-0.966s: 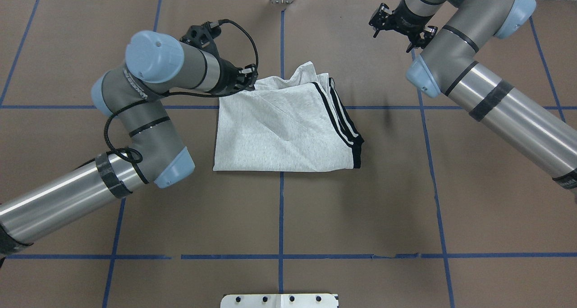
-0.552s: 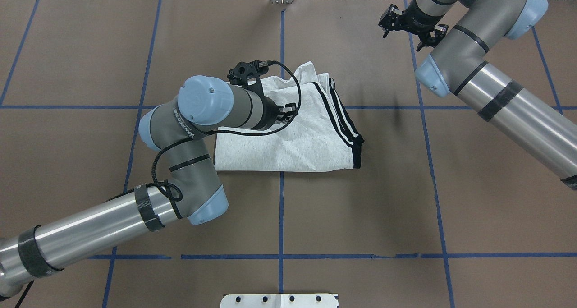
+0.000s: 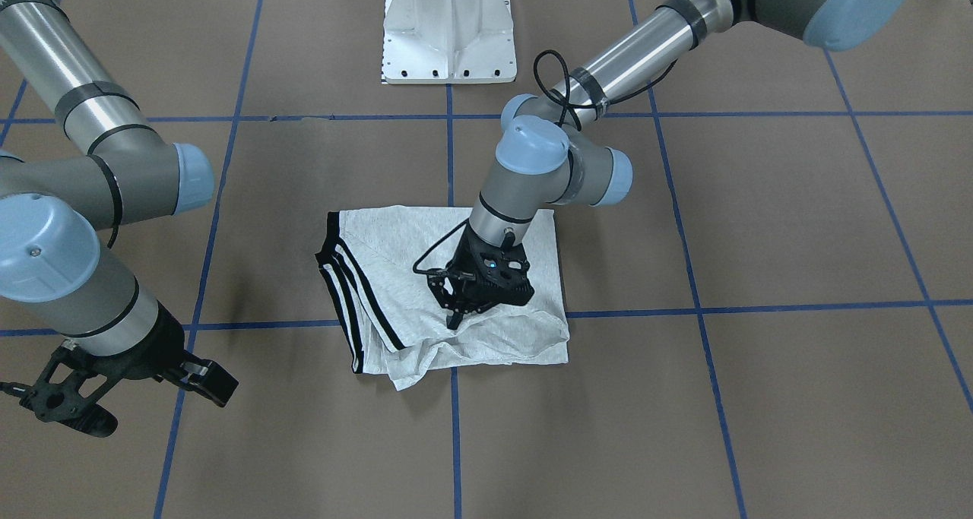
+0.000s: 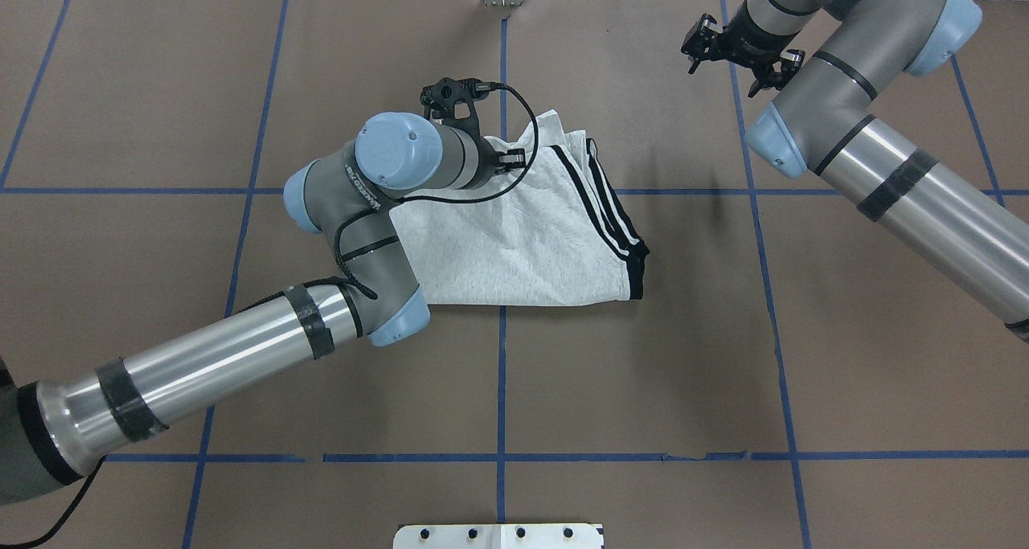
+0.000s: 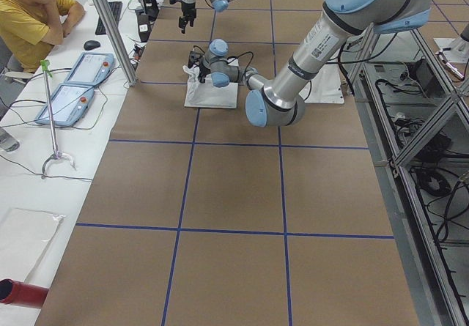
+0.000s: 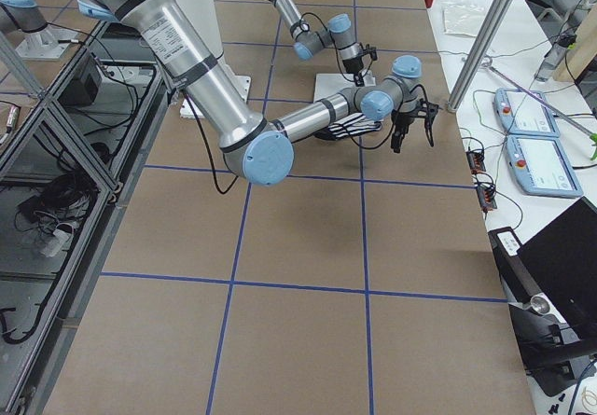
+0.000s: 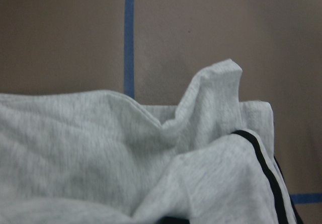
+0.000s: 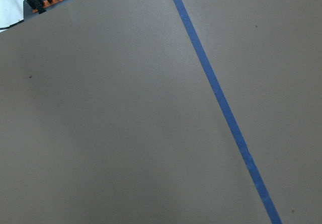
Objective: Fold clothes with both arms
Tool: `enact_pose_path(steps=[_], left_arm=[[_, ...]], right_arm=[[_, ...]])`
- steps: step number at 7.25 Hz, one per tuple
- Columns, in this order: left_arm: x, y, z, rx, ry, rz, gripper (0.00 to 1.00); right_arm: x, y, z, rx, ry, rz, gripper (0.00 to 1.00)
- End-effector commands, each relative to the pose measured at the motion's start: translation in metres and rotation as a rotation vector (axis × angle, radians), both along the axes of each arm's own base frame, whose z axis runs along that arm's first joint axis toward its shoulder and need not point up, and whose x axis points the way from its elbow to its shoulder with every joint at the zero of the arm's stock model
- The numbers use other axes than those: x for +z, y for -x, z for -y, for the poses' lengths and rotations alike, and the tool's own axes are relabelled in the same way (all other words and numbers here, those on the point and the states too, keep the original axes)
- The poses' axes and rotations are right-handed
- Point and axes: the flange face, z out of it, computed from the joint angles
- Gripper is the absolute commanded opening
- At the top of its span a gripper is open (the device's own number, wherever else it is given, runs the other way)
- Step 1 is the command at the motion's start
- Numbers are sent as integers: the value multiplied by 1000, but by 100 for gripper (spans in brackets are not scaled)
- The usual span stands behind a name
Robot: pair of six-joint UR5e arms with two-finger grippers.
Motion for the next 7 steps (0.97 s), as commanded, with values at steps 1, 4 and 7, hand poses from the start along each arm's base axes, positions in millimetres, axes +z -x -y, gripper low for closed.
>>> enact_pose_path(steps=[1,4,7], left_arm=[[-5,18,63,-56,-40,20,0],[-31,49,64,-47,-61,-45,0],[20,73,-27,17,-40,-97,0]], right_arm=[[6,1,-3,5,10,0,100],[12,4,-6,-2,16,-9,100],[16,5,-8,-6,17,-10,100]])
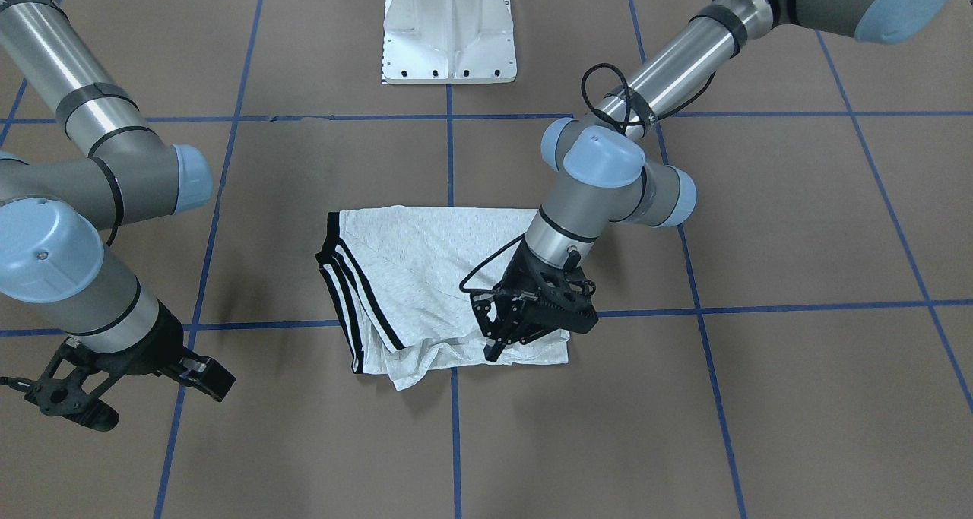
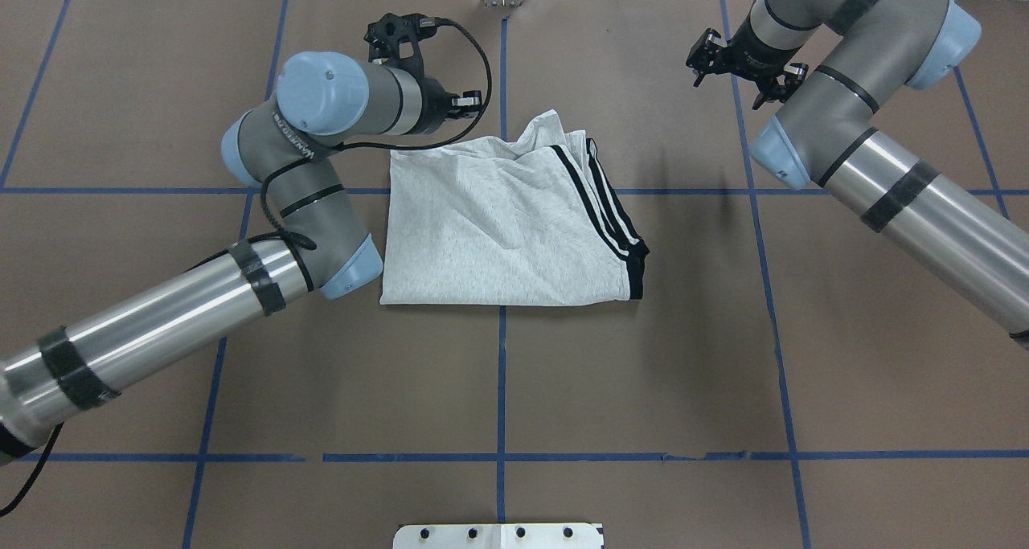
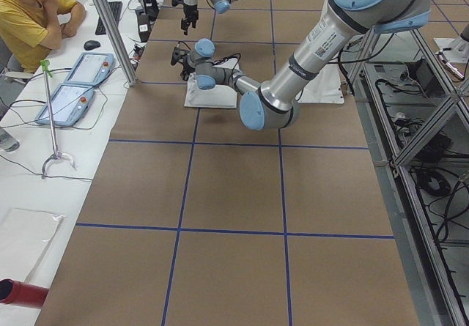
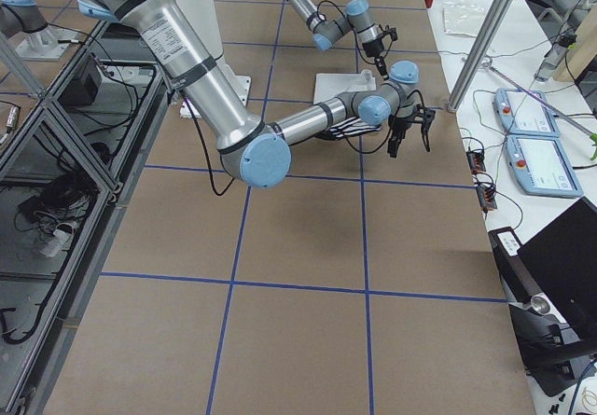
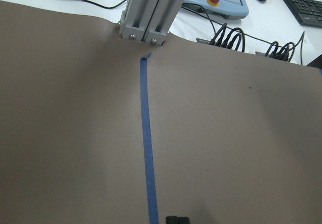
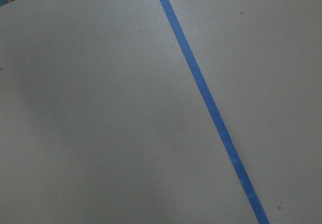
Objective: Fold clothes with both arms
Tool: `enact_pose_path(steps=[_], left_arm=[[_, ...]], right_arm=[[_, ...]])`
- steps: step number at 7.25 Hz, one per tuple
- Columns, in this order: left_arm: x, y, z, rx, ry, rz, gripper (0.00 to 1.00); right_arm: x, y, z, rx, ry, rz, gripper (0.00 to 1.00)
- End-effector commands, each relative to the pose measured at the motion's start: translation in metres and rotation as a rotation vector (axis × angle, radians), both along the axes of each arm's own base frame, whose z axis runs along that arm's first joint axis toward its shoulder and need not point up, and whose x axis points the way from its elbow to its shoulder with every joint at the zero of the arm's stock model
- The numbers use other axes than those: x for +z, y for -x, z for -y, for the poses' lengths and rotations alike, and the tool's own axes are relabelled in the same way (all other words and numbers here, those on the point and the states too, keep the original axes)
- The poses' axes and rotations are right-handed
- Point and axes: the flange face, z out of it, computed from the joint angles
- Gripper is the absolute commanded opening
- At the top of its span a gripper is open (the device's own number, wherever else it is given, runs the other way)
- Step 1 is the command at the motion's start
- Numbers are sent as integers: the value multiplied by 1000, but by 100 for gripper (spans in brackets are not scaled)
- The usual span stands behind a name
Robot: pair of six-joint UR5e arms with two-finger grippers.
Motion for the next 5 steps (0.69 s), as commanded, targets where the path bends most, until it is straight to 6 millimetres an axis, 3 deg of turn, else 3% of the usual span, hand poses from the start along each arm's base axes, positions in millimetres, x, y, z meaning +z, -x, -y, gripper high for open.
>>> enact_pose_path(steps=[1,2,3,4,5], left_arm=[[2,-11,-56,41,84,-62,0],[8,-24,-80,58,131,-69,0],[21,-26,-88,68,137,-56,0],[37,-32,-88,73,140,-25,0],[41,-35,-84,81,104,6,0]], right_arm=[[-3,0,-1,1,-4,4,100],[-4,0,-1,2,-5,6,100],[-5,1,0,3,-5,7,100],[-6,-1,-2,6,-6,10,100],[-12,0,-5,5,-11,18,100]])
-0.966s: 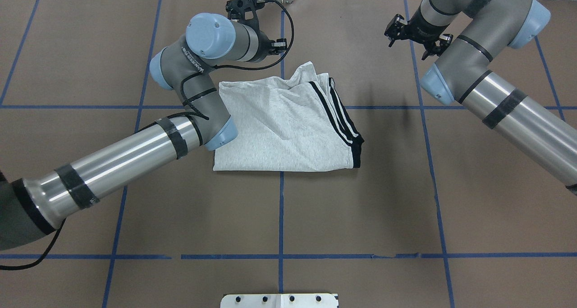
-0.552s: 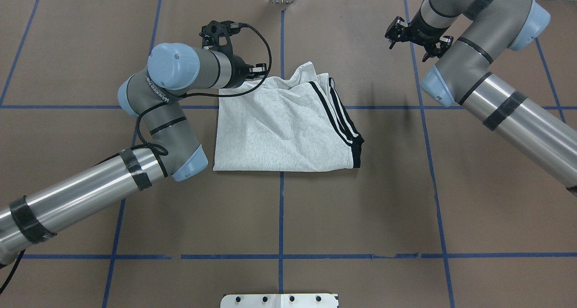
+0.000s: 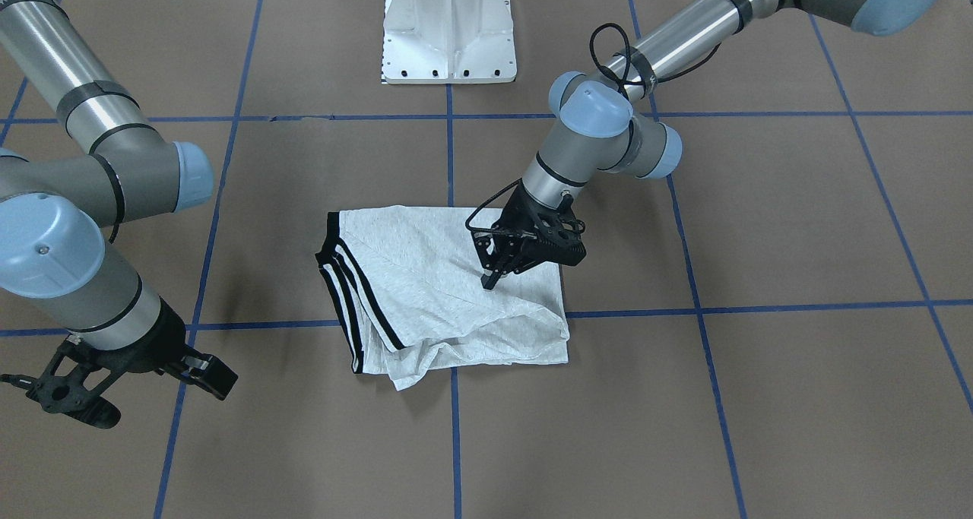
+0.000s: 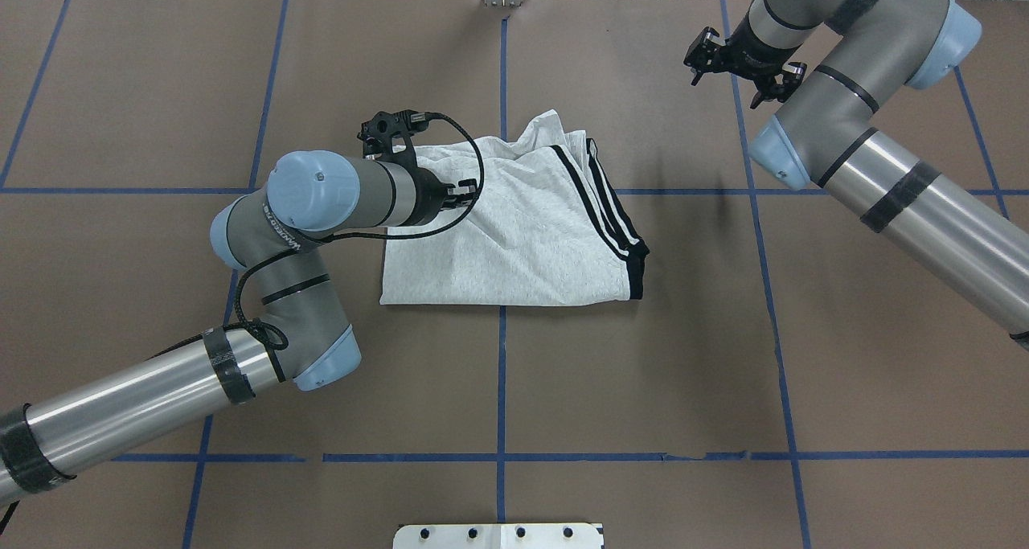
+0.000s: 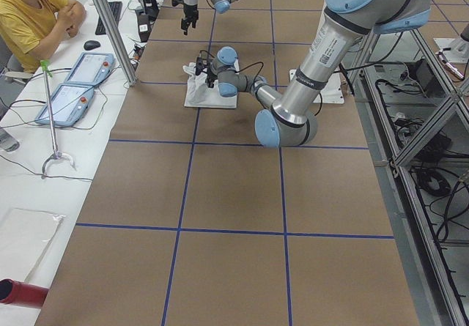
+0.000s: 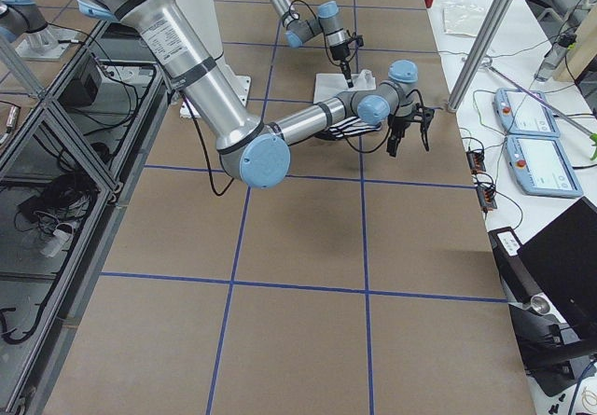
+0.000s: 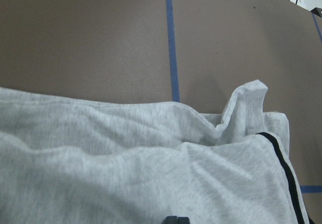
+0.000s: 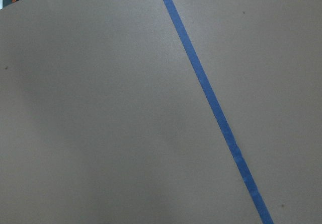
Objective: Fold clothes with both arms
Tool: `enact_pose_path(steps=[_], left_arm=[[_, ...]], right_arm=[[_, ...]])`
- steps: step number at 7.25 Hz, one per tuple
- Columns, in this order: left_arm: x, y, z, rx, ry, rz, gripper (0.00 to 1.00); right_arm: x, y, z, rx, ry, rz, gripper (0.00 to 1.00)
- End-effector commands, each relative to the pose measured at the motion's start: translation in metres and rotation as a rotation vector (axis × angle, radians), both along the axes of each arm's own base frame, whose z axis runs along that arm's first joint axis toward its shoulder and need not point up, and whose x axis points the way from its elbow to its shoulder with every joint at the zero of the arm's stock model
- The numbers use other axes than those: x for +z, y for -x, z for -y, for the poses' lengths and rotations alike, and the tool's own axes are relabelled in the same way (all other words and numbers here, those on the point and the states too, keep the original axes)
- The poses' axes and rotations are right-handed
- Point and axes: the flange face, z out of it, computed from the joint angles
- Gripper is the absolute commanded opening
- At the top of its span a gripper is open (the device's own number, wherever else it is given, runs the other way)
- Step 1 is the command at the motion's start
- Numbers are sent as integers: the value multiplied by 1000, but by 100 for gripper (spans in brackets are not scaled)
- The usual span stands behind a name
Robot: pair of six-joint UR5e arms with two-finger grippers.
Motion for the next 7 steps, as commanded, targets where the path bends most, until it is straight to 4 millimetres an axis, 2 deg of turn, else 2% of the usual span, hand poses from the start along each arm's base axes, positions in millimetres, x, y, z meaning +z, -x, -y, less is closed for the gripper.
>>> enact_pose_path(steps=[1,2,3,4,5,7], left_arm=[[20,10,28,-17,-46,68,0],[18,16,68,-47,-73,109,0],[8,17,111,-78,-91,139,0],[35,26,141,-97,-126,163,0],[40,38,152,-106,-145,173,0],[34,71,177,-129,-182,187,0]], right_arm=[[-4,2,-4,-2,-3,6,100],[1,3,-6,-4,2,2,100],[1,7,-8,-9,3,2,100],[3,15,-12,-19,4,-2,100],[5,20,-15,-20,11,-5,100],[2,22,-15,-20,11,-1,100]])
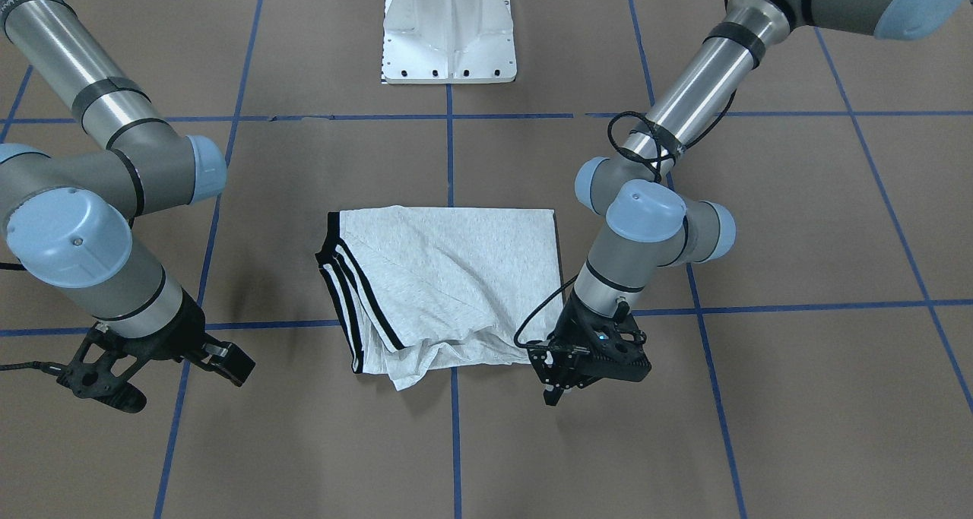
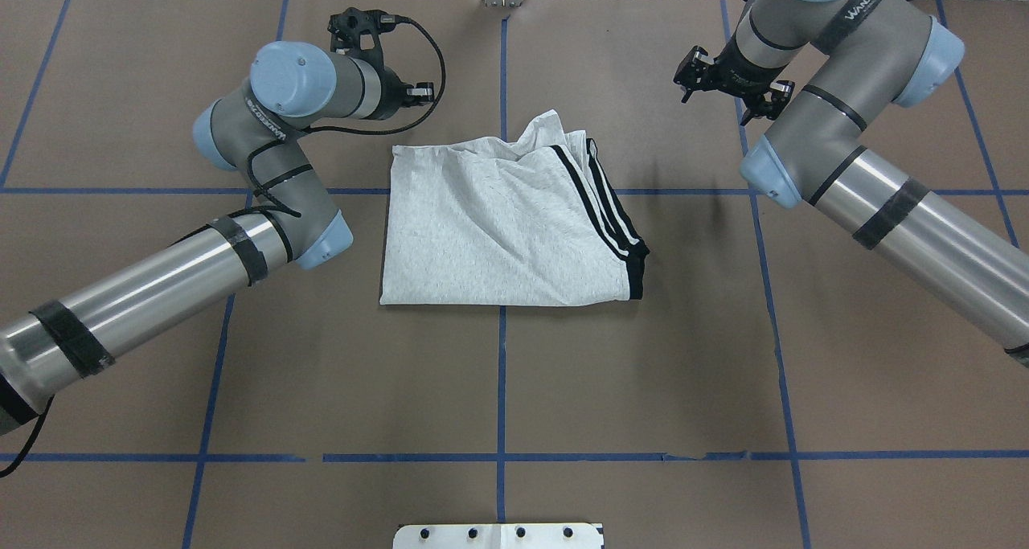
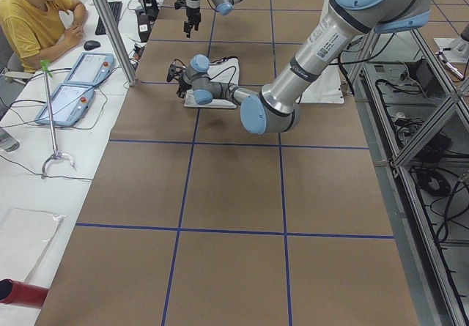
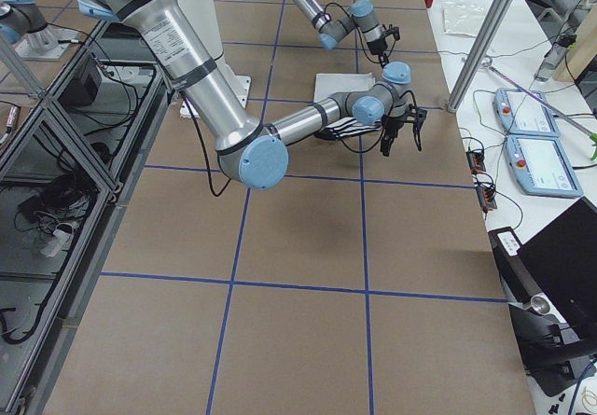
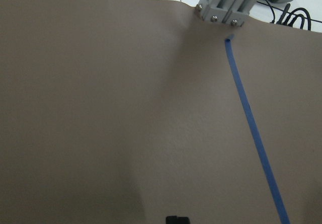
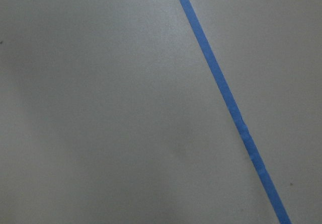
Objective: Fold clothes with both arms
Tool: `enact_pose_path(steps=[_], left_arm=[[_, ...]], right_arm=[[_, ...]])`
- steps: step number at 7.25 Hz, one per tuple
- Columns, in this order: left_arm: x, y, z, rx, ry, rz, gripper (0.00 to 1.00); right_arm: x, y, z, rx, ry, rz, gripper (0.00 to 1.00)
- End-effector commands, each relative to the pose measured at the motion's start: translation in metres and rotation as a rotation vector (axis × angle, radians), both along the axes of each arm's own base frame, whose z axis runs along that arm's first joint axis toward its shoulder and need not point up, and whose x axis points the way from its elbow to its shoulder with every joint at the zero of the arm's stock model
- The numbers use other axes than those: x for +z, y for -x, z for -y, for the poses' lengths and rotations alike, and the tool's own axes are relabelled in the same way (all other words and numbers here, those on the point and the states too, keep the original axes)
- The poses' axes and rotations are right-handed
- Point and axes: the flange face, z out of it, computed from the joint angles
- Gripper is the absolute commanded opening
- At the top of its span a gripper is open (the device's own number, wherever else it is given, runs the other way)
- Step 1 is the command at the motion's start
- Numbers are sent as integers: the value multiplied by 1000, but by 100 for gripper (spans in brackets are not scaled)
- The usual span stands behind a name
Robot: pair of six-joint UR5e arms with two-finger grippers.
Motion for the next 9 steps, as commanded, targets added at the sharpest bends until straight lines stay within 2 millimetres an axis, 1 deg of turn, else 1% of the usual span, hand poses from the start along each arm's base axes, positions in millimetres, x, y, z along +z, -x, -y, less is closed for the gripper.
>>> enact_pose_path(steps=[1,2,3,4,5,6,7,8,9], left_arm=[[-5,34,20,7,-28,-1,0],[12,57,19,19,-7,6,0],[31,92,12,71,2,54,0],[37,130,6,95,-23,131,0],[45,164,0,118,-11,203,0],[57,212,-6,151,-28,286,0],[65,268,-6,199,-54,366,0],[81,321,-9,251,-55,415,0],[104,362,-17,292,-67,434,31]], right_arm=[[-4,-3,2,-4,-8,7,100],[1,-13,3,-2,-14,6,100],[22,-40,-7,-53,-73,-18,100],[41,-80,-8,-124,-149,-39,100],[67,-125,-5,-177,-174,-30,100],[92,-184,-1,-219,-205,-20,100],[125,-239,-5,-266,-255,-34,100],[157,-287,-15,-306,-267,-68,100],[179,-323,-23,-371,-269,-98,100]])
